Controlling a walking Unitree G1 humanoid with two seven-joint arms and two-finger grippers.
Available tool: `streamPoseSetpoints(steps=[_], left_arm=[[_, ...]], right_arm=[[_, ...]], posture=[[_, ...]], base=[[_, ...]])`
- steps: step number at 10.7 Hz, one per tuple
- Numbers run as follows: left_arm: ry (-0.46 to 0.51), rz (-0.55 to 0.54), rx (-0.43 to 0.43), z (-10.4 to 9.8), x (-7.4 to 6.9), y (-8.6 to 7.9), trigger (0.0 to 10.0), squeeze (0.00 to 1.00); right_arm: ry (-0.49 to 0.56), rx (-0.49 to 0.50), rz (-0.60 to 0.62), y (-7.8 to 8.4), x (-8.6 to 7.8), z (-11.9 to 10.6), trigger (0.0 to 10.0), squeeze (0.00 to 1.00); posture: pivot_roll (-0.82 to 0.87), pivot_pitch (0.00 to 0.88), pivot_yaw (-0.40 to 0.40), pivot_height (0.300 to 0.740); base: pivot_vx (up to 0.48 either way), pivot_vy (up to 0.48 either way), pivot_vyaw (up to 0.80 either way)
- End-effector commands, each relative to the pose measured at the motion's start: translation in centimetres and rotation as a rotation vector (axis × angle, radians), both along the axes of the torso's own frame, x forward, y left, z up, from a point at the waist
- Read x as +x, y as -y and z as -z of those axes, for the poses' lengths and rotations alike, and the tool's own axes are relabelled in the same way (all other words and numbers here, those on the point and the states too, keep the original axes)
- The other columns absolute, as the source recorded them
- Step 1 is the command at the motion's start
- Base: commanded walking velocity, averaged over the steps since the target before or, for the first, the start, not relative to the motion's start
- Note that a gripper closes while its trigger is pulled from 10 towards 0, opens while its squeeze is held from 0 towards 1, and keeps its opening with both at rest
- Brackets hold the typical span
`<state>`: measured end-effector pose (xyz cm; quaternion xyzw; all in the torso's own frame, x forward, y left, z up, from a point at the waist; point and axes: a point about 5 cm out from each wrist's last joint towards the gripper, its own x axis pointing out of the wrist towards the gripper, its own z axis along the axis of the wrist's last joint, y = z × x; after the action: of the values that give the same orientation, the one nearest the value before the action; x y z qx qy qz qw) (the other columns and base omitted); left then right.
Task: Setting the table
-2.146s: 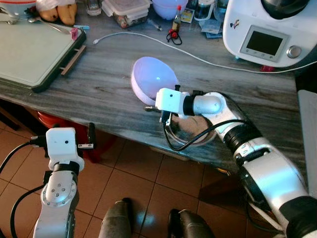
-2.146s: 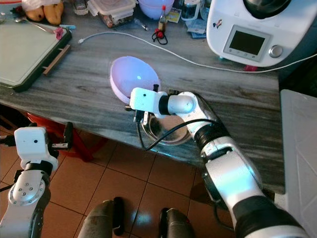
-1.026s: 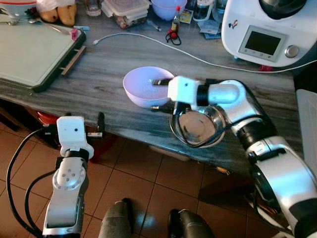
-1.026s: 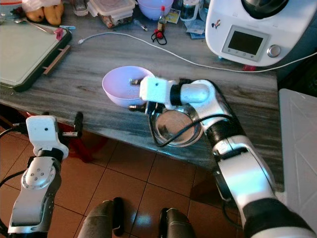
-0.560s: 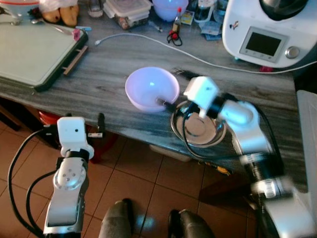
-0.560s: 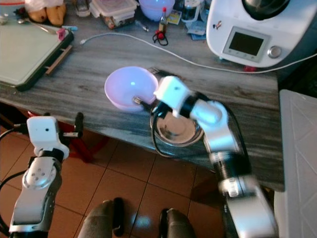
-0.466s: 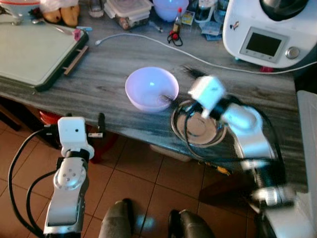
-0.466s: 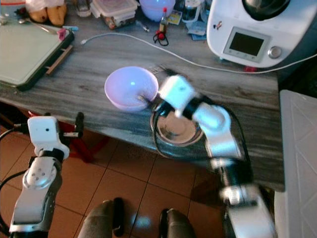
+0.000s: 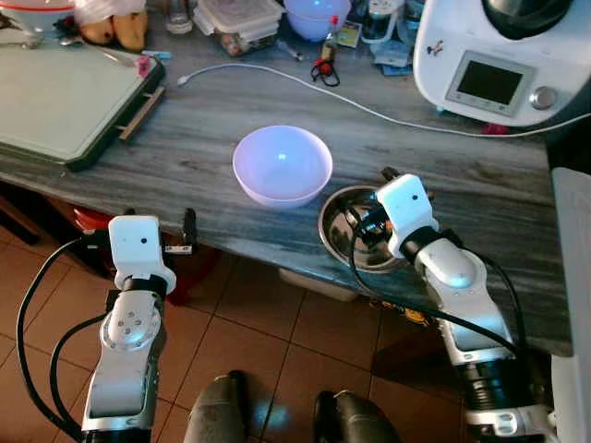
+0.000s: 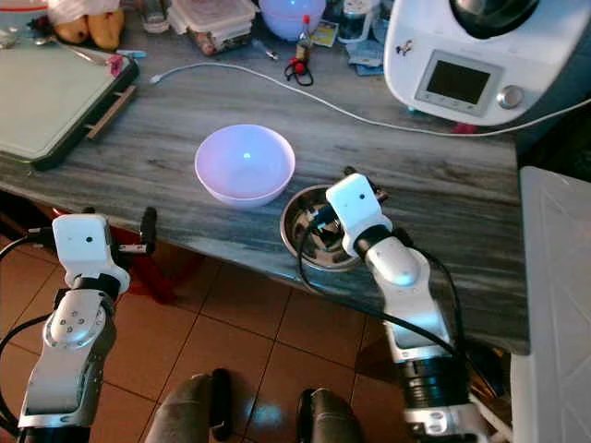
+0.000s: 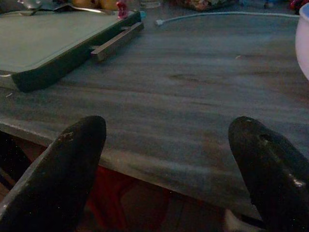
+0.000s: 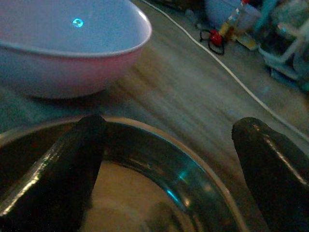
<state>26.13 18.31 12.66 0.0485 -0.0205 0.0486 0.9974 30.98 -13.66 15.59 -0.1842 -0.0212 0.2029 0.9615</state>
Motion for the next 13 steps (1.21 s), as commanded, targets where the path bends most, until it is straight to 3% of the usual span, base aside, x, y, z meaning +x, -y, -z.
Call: streamPoseSetpoints(steps=[1, 3, 6, 10, 13], left_arm=[[-0.01, 0.008, -0.003, 0.3, 0.0, 0.1, 10.0, 0.0], [-0.007, 0.01, -0.005, 0.2, 0.0, 0.2, 10.0, 0.0], [-0.01, 0.003, -0.006, 0.3, -0.1, 0.1, 10.0, 0.0], [-0.007, 0.002, -0.005, 0.2, 0.0, 0.2, 10.0, 0.0], [-0.008, 0.001, -0.006, 0.3, -0.1, 0.2, 10.0, 0.0]], right_arm=[[-0.037, 0.001, -0.002, -0.3, -0.2, 0.3, 10.0, 1.0], [-0.086, -0.002, -0.016, -0.7, -0.4, 0.7, 10.0, 1.0], [-0.194, 0.014, -0.047, -1.9, -1.0, 1.8, 10.0, 0.9], [-0.194, 0.053, -0.062, -3.0, 0.0, 1.3, 10.0, 0.77], [-0.157, 0.062, -0.039, -2.9, 0.7, 0.9, 10.0, 0.74]], posture=[[0.04, 0.159, -0.015, 0.74], [0.04, 0.16, -0.019, 0.74], [0.04, 0.164, -0.023, 0.74], [0.05, 0.165, -0.024, 0.74], [0.05, 0.161, -0.023, 0.74]], base=[[0.0, 0.0, 0.0], [0.0, 0.0, 0.0], [0.0, 0.0, 0.0], [0.0, 0.0, 0.0], [0.0, 0.0, 0.0]])
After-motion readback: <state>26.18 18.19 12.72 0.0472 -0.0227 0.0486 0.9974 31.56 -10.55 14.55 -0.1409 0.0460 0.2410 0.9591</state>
